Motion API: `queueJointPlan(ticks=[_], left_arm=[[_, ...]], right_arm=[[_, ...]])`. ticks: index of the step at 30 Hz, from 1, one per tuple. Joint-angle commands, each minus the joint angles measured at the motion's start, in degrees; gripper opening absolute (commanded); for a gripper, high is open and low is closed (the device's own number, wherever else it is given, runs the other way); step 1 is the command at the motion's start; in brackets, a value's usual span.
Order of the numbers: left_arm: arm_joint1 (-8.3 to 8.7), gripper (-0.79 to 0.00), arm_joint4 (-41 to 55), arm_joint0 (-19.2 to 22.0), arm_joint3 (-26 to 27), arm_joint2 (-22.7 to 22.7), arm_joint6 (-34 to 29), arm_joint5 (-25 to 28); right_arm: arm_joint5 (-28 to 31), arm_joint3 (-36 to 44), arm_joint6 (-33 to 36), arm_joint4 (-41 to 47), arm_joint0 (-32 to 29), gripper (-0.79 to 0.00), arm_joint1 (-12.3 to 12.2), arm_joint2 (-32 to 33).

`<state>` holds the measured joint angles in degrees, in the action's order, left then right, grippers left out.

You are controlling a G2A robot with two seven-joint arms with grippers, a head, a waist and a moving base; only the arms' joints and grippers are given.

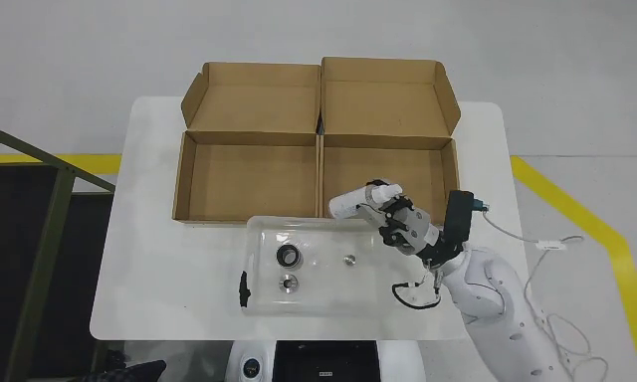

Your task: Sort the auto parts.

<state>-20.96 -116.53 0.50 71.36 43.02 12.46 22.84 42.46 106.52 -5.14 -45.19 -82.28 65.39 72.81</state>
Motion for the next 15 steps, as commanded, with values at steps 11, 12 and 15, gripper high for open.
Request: queueJointPlan(ticks=[11,12,15], left_arm=[[0.00,0.000,0.00,0.00,0.00,0.00,0.00,0.00],[0.00,0.000,0.00,0.00,0.00,0.00,0.00,0.00],[0.00,0.000,0.00,0.00,0.00,0.00,0.00,0.00]], right_arm=[[-2.17,0.96,0.56,3.40,0.64,-0.785,0.07,1.66],[-2.50,1.04,0.51,3.32,0.68,-0.785,0.09,1.77],[-3.45,1.27,0.39,2.71,0.66,-0.785,0.15,2.05]])
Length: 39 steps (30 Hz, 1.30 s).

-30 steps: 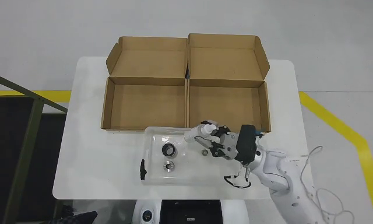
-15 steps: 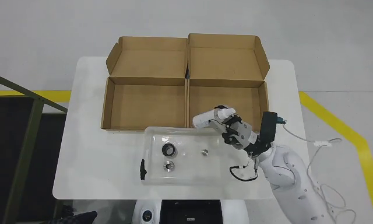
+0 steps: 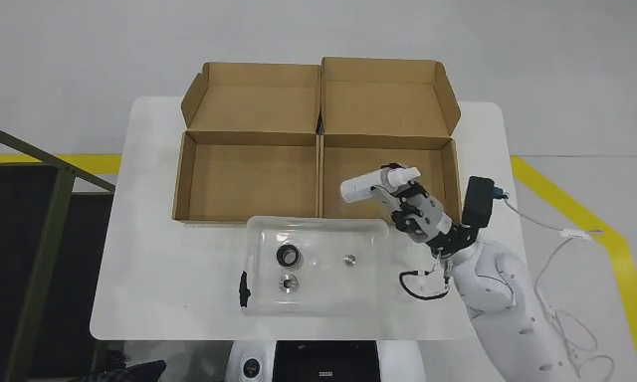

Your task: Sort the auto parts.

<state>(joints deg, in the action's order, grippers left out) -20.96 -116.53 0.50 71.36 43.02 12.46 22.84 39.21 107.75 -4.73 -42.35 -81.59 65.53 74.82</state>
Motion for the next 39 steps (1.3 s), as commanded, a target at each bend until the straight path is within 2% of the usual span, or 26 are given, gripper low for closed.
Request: queueJointPlan(ticks=[1,7,9,19,39], left_arm=[[0.00,0.000,0.00,0.00,0.00,0.00,0.00,0.00],[0.00,0.000,0.00,0.00,0.00,0.00,0.00,0.00],[0.00,0.000,0.00,0.00,0.00,0.00,0.00,0.00],[0.00,0.000,0.00,0.00,0.00,0.00,0.00,0.00],[0.00,0.000,0.00,0.00,0.00,0.00,0.00,0.00]], right_arm=[[-0.36,0.05,0.00,-0.23,-0.04,-0.785,0.03,0.07],[-2.78,0.25,0.65,-4.24,0.22,-0.785,0.09,0.36],[-4.90,0.91,0.87,-8.41,0.30,-0.785,0.10,0.46],[-12.76,-0.02,1.56,-22.33,1.70,-0.785,0.84,-4.95],[-17.20,-13.04,8.39,-24.44,13.72,-0.785,2.80,-11.14]])
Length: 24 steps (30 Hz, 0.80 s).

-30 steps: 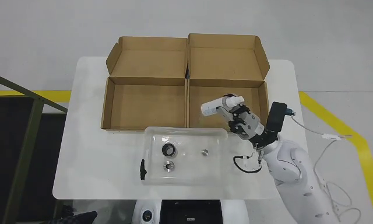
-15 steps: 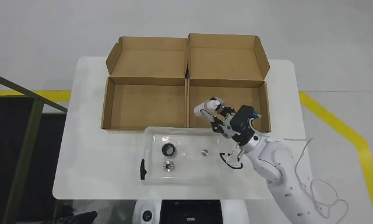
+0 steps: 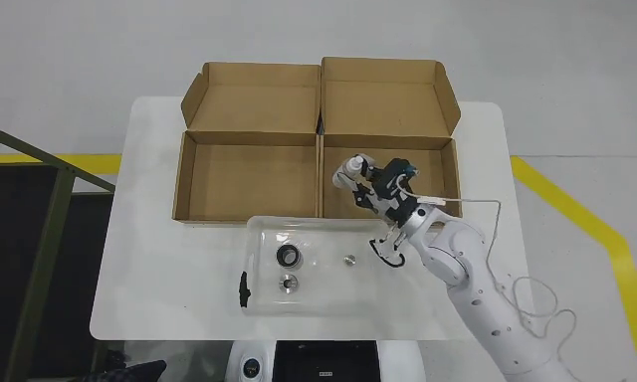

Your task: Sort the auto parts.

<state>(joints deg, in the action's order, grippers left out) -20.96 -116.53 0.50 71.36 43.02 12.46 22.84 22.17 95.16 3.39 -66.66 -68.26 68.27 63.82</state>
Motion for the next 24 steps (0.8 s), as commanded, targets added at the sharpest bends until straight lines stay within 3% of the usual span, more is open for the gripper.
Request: queueJointPlan(ticks=[1,14,21,24], left_arm=[[0.00,0.000,0.00,0.00,0.00,0.00,0.00,0.00],[0.00,0.000,0.00,0.00,0.00,0.00,0.00,0.00],[0.00,0.000,0.00,0.00,0.00,0.00,0.00,0.00],[0.00,0.000,0.00,0.00,0.00,0.00,0.00,0.00]], right_arm=[[-0.48,-1.01,0.69,-0.47,0.93,-0.785,0.14,-0.37],[-3.10,-8.81,3.56,-2.97,6.18,-0.773,1.44,-3.68],[-3.48,-9.36,4.07,-4.08,6.55,-0.434,1.74,-4.22],[-3.54,-9.44,4.11,-4.34,6.52,-0.243,1.86,-4.44]])
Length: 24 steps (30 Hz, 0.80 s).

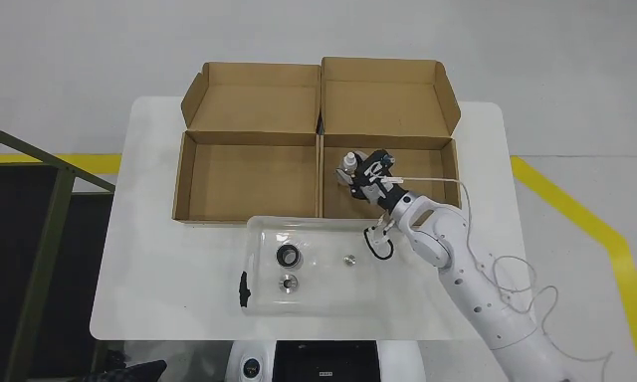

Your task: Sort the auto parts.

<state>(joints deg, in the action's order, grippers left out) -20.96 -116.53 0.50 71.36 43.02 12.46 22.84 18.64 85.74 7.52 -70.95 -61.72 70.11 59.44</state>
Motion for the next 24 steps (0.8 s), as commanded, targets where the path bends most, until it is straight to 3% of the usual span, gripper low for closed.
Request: queueJointPlan(ticks=[1,5,17,24], left_arm=[[0.00,0.000,0.00,0.00,0.00,0.00,0.00,0.00],[0.00,0.000,0.00,0.00,0.00,0.00,0.00,0.00],[0.00,0.000,0.00,0.00,0.00,0.00,0.00,0.00],[0.00,0.000,0.00,0.00,0.00,0.00,0.00,0.00]], right_arm=[[0.00,-0.02,-0.01,-0.21,-0.09,-0.209,0.06,-0.14],[0.01,0.68,0.23,-0.78,-0.54,0.000,0.11,-0.16],[2.70,12.53,4.17,-7.06,-5.44,0.000,-1.28,3.67],[6.40,21.77,8.72,-6.25,-9.98,0.000,-2.24,6.90]])
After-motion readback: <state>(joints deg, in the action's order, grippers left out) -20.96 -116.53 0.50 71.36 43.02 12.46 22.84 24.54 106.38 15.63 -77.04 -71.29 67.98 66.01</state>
